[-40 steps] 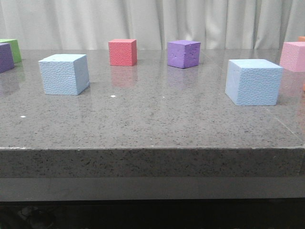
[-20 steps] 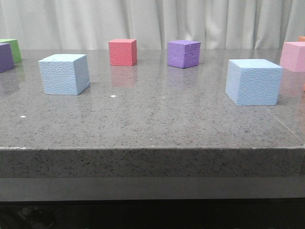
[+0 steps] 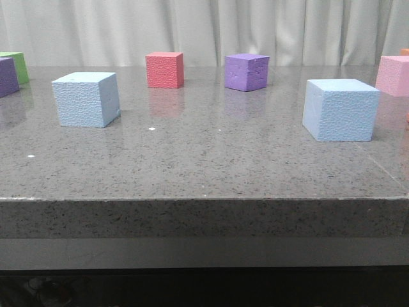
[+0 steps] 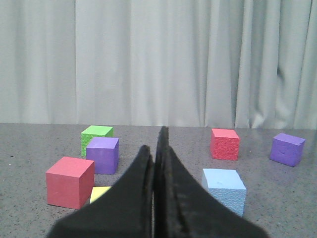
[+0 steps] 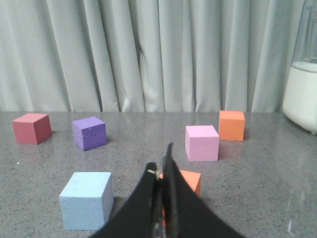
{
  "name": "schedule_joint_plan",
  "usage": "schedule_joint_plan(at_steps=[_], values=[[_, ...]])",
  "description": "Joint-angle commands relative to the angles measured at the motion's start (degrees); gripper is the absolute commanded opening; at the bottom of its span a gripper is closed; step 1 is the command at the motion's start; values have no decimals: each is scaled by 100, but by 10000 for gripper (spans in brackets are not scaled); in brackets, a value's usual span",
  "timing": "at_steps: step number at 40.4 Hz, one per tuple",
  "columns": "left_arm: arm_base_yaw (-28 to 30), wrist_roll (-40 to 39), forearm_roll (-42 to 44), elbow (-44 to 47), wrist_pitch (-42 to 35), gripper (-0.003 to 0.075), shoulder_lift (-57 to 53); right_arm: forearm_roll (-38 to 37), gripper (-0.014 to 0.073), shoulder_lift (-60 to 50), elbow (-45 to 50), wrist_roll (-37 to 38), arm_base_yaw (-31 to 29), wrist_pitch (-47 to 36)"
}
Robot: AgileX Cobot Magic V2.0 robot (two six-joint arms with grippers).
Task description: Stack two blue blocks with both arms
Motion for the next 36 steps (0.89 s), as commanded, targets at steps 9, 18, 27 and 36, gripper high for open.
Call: schedule_joint_plan(at_steps=[9, 18, 27, 36], values=[[-2, -71, -59, -1419, 1009, -18, 1271, -68, -69, 1634, -1433, -19, -33, 1207], [-2, -71, -59, -1419, 1220, -18, 1714, -68, -69, 2309, -1447, -19, -33, 1295], [-2, -71, -110, -1371, 1209, -18, 1898, -68, -69, 2590, -1429, -19, -33, 1295], [-2, -71, -110, -1371, 1200, 195, 1944, -68, 91, 2661, -1429, -19, -33, 1280]])
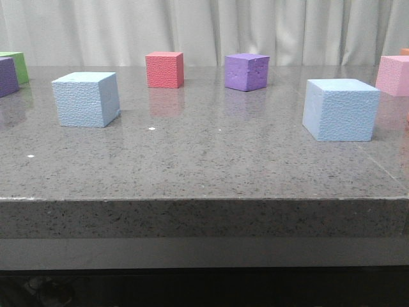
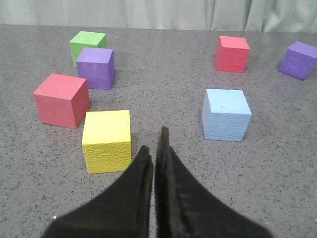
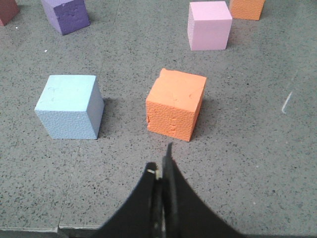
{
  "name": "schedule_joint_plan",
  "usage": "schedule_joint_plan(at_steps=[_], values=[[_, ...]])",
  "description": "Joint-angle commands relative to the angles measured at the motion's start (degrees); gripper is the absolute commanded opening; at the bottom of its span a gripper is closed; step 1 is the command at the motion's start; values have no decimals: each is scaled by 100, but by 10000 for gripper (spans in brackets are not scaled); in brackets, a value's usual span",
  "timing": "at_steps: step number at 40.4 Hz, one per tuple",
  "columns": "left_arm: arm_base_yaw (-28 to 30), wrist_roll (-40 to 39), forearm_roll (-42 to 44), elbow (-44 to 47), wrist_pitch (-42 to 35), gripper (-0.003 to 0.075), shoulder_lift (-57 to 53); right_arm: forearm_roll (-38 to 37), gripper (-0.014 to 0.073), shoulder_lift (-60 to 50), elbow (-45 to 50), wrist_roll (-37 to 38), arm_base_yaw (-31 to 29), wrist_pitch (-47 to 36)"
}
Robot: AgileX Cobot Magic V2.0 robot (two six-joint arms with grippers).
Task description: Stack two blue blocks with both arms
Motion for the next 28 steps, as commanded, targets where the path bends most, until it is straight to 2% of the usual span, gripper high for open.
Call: schedule_joint_plan(at_steps=[1, 4, 6, 8, 10, 19, 28], values=[[-2, -69, -68, -167, -459, 248, 90, -68, 157, 95, -190, -19, -33, -411], [-2, -69, -68, -167, -472, 427, 90, -68, 370, 131, -190, -25, -33, -431], [-2, -69, -68, -167, -472, 503, 90, -68, 499, 156, -190, -25, -33, -434], [-2, -69, -99, -167, -472, 537, 90, -68, 600, 196, -190, -25, -20, -400], [-2, -69, -126, -167, -481, 536, 90, -68, 664, 257, -190, -25, 20, -398], [-2, -69, -281, -167, -532, 514, 90, 285, 621, 1072, -751, -567, 842, 90], [-2, -69, -281, -167, -532, 514, 90, 348, 621, 2263, -1796, -373, 1748, 566]])
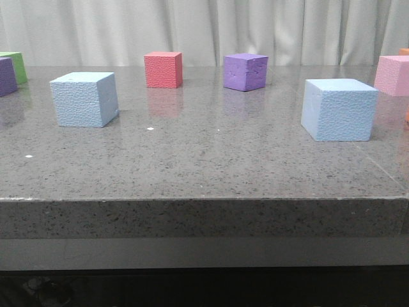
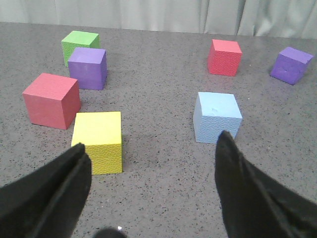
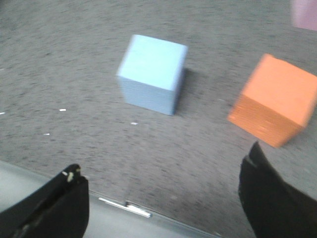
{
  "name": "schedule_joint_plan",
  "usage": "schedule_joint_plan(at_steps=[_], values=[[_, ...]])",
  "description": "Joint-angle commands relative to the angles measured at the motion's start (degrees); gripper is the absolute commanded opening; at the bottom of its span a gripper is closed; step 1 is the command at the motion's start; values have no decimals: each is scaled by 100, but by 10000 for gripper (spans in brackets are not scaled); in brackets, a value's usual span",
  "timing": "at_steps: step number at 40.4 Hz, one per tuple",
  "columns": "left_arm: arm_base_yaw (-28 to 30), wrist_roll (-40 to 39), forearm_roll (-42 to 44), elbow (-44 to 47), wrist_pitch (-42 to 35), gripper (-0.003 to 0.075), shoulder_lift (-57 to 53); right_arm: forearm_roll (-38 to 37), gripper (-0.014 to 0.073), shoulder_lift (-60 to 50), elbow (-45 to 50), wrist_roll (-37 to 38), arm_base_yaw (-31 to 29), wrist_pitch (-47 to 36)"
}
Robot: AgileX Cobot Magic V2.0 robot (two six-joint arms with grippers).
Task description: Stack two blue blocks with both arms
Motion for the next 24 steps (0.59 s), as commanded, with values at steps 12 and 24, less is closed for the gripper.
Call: schedule_joint_plan(at_steps=[12, 24], values=[[-2, -69, -85, -167, -488, 514, 90, -1107, 621, 2110, -1858, 1681, 349, 144], [-2, -69, -85, -167, -488, 514, 90, -1135, 621, 3025, -2377, 1979, 349, -11]])
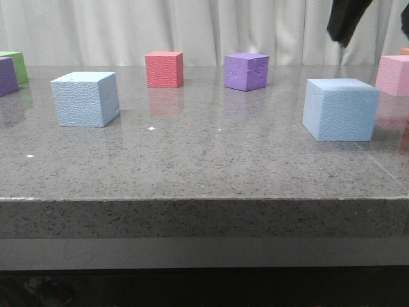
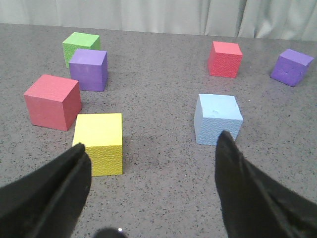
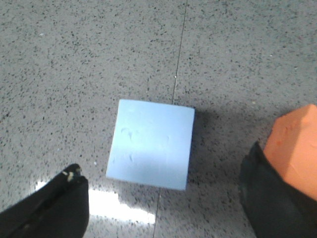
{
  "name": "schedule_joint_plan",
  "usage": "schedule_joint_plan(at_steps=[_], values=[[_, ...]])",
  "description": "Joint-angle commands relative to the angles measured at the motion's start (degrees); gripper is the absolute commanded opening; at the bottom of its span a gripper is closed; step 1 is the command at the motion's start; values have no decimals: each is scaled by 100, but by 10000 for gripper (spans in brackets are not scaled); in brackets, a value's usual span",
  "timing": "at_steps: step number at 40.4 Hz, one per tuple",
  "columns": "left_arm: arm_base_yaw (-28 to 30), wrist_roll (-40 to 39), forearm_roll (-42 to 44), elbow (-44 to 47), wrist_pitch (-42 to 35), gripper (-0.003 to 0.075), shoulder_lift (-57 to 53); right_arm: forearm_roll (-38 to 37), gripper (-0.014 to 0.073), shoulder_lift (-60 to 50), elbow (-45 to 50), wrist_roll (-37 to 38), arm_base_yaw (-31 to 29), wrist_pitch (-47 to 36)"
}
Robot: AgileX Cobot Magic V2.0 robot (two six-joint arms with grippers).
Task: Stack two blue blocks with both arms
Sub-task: 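Lower the right gripper over the light-blue cube and close on it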
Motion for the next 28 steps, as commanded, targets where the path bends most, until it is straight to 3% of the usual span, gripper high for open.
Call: schedule_joint_plan(at_steps=[1, 25, 28], values=[[-2, -69, -72, -167, -457, 514, 90, -135, 621, -25, -248, 108, 3, -370], [-2, -69, -72, -167, -457, 514, 90, -168, 620, 1083, -248, 569, -9, -914], [-2, -69, -72, -167, -457, 514, 90, -168, 589, 1183, -248, 627, -9, -907]])
